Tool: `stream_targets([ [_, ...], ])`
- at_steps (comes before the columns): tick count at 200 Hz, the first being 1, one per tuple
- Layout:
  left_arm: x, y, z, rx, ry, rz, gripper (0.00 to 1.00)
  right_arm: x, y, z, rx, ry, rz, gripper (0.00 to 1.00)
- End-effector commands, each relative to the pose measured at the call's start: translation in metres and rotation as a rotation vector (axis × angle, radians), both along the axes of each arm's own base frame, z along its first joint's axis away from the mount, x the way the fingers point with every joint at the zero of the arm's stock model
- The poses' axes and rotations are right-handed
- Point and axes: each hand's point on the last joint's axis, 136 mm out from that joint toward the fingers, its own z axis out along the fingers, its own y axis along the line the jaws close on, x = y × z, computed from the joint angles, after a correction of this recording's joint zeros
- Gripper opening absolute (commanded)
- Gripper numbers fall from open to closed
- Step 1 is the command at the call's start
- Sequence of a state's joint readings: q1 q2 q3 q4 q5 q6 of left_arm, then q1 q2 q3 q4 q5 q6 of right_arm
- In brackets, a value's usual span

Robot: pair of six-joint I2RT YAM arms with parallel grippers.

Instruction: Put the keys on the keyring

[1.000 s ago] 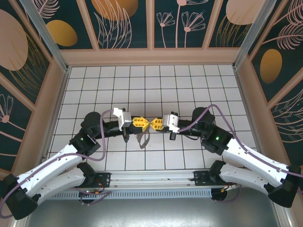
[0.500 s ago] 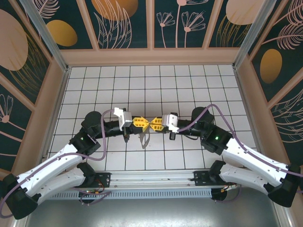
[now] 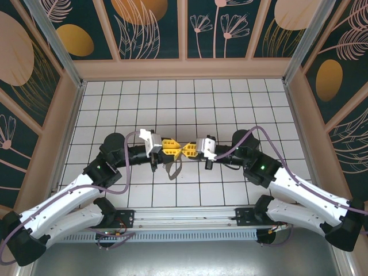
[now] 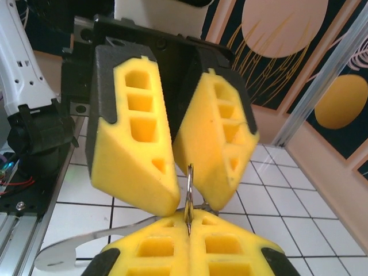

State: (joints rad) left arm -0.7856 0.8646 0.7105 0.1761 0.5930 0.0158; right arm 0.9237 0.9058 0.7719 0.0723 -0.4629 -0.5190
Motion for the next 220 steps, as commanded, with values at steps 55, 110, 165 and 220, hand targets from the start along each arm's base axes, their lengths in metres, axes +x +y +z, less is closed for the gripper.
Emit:
stream_targets([
  [55, 0.010, 0.004, -0.014, 0.160, -0.002, 0.056, 0.10, 0.006, 0.004, 0.019, -0.013, -0.030, -0.022, 0.00],
  [110, 0.007, 0.006, -0.006, 0.117, -0.028, 0.059, 0.00, 0.003, 0.004, 0.021, -0.011, -0.029, -0.002, 0.00],
  [165, -0.007, 0.005, 0.021, -0.035, -0.062, -0.001, 0.00, 0.005, 0.004, 0.010, -0.012, 0.015, -0.022, 0.12],
  [220, -0.014, 0.006, 0.028, -0.122, -0.066, -0.032, 0.00, 0.006, 0.004, 0.005, -0.009, 0.023, -0.025, 0.15],
])
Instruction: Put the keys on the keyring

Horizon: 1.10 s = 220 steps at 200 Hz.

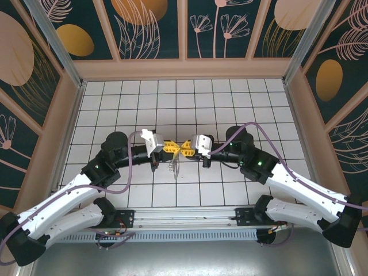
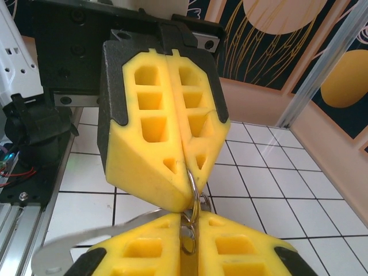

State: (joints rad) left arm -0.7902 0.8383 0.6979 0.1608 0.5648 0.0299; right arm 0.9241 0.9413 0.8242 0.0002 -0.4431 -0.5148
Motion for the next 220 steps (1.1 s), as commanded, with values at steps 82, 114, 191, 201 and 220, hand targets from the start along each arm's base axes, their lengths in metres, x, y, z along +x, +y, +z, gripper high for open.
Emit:
stream_targets([
  [82, -0.018, 0.007, 0.036, -0.190, -0.063, -0.056, 0.00, -0.007, -0.003, 0.012, 0.064, -0.012, 0.013, 0.15],
  [114, -0.019, 0.007, 0.035, -0.193, -0.061, -0.059, 0.00, -0.010, -0.005, 0.013, 0.067, -0.013, 0.021, 0.06],
  [191, -0.022, 0.006, 0.033, -0.198, -0.059, -0.082, 0.00, -0.011, 0.000, 0.010, 0.046, -0.002, 0.047, 0.00],
  [201, -0.023, 0.006, 0.034, -0.198, -0.060, -0.086, 0.00, -0.011, 0.001, 0.010, 0.045, -0.001, 0.046, 0.00],
  [220, -0.023, 0.006, 0.033, -0.197, -0.058, -0.090, 0.00, -0.009, 0.002, 0.010, 0.039, 0.002, 0.042, 0.00],
])
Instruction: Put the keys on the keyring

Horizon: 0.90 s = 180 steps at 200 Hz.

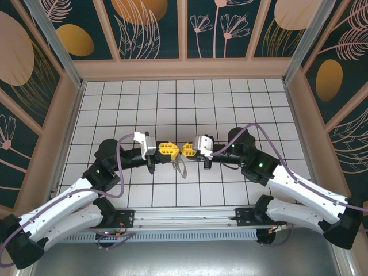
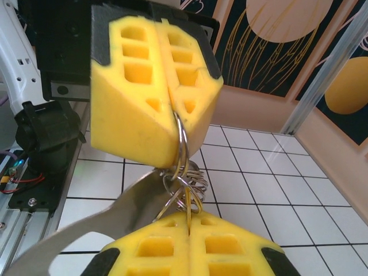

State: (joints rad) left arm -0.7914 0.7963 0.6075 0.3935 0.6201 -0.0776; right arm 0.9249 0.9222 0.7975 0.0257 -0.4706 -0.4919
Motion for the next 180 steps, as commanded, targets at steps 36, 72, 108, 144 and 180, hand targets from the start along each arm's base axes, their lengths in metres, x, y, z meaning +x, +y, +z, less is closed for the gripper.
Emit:
stream_targets([
  [36, -0.009, 0.003, 0.011, -0.048, -0.035, -0.032, 0.00, -0.003, 0.003, 0.013, 0.021, -0.013, 0.019, 0.00],
  [72, -0.011, 0.004, 0.013, -0.053, -0.044, -0.038, 0.00, -0.003, 0.000, 0.011, 0.024, -0.012, -0.001, 0.13],
  [108, -0.012, 0.005, 0.015, -0.049, -0.053, -0.034, 0.00, -0.017, -0.015, 0.027, 0.119, -0.061, 0.009, 0.30],
  [144, -0.014, 0.006, 0.016, -0.046, -0.058, -0.039, 0.00, -0.023, -0.017, 0.035, 0.149, -0.076, 0.035, 0.31],
  [180, -0.015, 0.006, 0.014, -0.040, -0.052, -0.049, 0.00, -0.022, -0.009, 0.034, 0.148, -0.074, 0.059, 0.31],
])
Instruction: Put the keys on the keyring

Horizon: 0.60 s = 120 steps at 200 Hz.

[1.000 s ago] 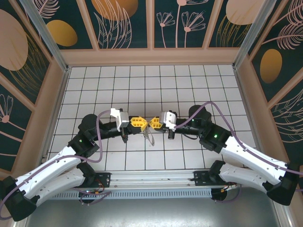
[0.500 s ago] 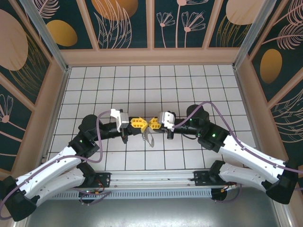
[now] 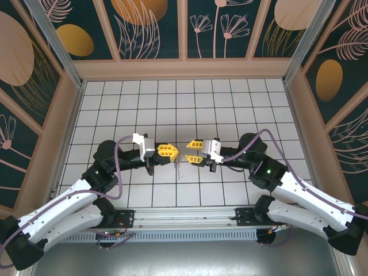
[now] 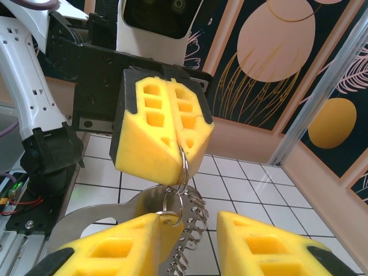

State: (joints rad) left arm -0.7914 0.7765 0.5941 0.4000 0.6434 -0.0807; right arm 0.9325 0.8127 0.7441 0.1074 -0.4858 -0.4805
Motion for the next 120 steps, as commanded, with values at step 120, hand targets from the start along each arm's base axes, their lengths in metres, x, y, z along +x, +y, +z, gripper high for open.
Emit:
stream_targets([
  [120, -0.008, 0.002, 0.012, -0.019, -0.030, -0.032, 0.00, -0.001, 0.016, -0.001, 0.016, 0.006, 0.058, 0.07],
])
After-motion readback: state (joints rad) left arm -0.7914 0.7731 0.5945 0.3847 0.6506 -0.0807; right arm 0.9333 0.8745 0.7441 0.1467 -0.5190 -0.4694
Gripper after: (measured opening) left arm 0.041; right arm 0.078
